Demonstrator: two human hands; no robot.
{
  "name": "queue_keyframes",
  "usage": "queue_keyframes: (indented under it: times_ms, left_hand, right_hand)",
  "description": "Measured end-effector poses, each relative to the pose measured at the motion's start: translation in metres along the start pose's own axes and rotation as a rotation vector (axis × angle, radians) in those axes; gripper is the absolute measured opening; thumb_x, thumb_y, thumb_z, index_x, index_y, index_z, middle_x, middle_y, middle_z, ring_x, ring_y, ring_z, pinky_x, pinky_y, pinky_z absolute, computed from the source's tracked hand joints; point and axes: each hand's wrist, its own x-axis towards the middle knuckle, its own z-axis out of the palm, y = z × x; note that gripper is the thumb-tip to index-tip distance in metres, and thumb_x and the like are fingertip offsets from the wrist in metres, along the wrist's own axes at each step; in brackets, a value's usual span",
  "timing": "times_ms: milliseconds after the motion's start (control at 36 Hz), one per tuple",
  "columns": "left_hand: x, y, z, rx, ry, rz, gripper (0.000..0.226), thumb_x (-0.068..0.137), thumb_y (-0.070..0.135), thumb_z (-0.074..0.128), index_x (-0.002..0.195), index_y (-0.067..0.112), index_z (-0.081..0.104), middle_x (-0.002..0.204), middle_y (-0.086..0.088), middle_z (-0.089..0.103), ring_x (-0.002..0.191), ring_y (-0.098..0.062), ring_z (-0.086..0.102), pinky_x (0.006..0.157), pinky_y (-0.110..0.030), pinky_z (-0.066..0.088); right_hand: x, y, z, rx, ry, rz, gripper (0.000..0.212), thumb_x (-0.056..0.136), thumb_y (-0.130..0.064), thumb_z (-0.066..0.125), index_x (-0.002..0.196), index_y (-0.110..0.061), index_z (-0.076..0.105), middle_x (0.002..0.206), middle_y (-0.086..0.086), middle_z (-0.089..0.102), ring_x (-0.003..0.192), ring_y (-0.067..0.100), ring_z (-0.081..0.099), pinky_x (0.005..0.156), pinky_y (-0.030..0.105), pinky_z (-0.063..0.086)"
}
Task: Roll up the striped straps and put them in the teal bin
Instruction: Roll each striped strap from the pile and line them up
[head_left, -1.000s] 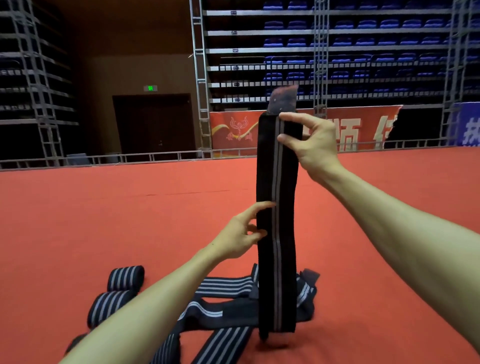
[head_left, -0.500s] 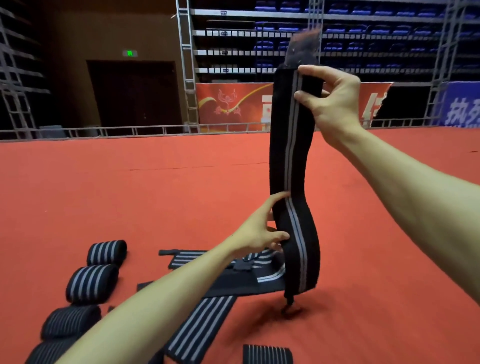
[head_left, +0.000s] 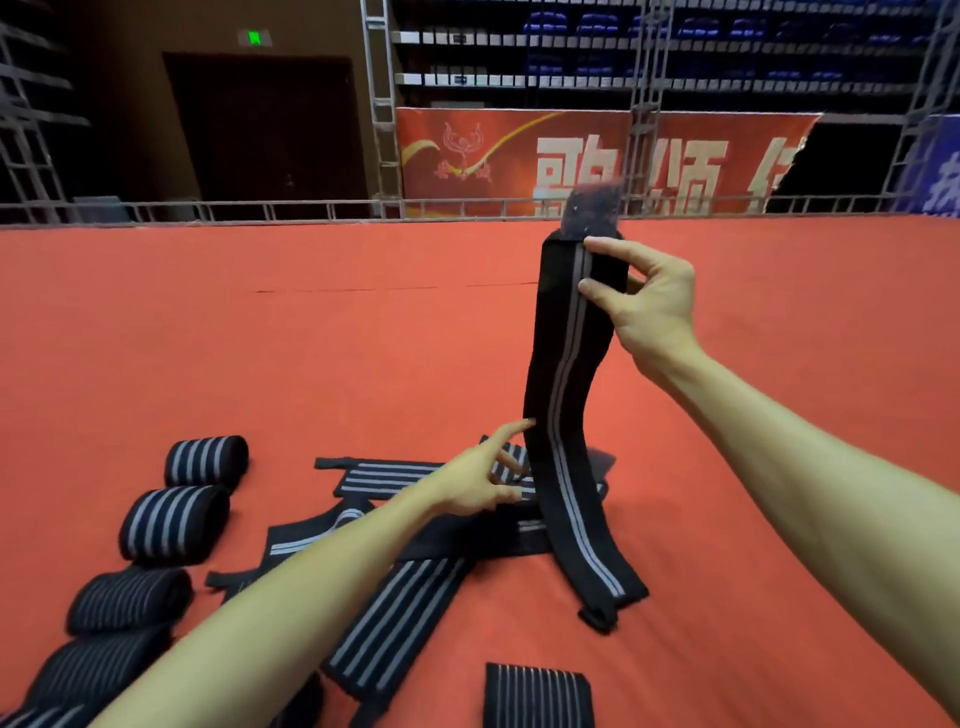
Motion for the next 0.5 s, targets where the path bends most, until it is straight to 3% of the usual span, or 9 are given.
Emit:
queue_keyframes:
  times_ms: [139, 250, 333, 500]
  left_hand:
    - [-0.013, -0.033, -0.026, 0.140, 0.035, -0.046, 0.066, 0.091, 0.014, 0.069, 0.145, 0.035, 0.036, 0.117, 0.001, 0.060, 0.075, -0.005, 0.057, 0.078, -0.022, 0.046]
    - [-0.015, -0.041, -0.027, 0.170, 0.017, -0.063, 0.048, 0.093, 0.013, 0.066, 0.137, 0.024, 0.050, 0.119, -0.001, 0.061, 0.098, -0.020, 0.064, 0.090, -0.029, 0.049]
    - [-0.009, -0.036, -0.013, 0.193, 0.003, -0.029, 0.036, 0.094, 0.012, 0.064, 0.129, 0.019, 0.057, 0.118, -0.002, 0.062, 0.097, -0.013, 0.059, 0.089, -0.019, 0.044]
    - [0.019, -0.017, 0.028, 0.180, -0.015, 0.054, 0.035, 0.094, 0.012, 0.063, 0.128, 0.017, 0.059, 0.123, -0.004, 0.063, 0.112, -0.017, 0.060, 0.096, -0.025, 0.047]
  right_hand:
    - [-0.004, 0.008, 0.002, -0.017, -0.015, 0.006, 0.045, 0.077, 0.008, 0.075, 0.109, -0.023, 0.070, 0.102, -0.010, 0.070, 0.091, -0.004, 0.067, 0.089, 0.021, 0.053]
    - [-0.001, 0.002, -0.003, -0.036, -0.029, -0.014, 0.045, 0.078, 0.008, 0.075, 0.110, -0.024, 0.069, 0.100, -0.014, 0.069, 0.088, -0.009, 0.066, 0.088, 0.017, 0.052]
    - [0.001, -0.005, -0.013, -0.064, -0.042, -0.041, 0.044, 0.080, 0.007, 0.074, 0.111, -0.023, 0.068, 0.100, -0.015, 0.068, 0.089, -0.008, 0.067, 0.089, 0.019, 0.054]
    - [0.002, -0.016, -0.050, -0.153, -0.065, -0.103, 0.045, 0.082, 0.006, 0.073, 0.110, -0.029, 0.068, 0.104, -0.015, 0.069, 0.098, 0.004, 0.068, 0.091, 0.025, 0.055]
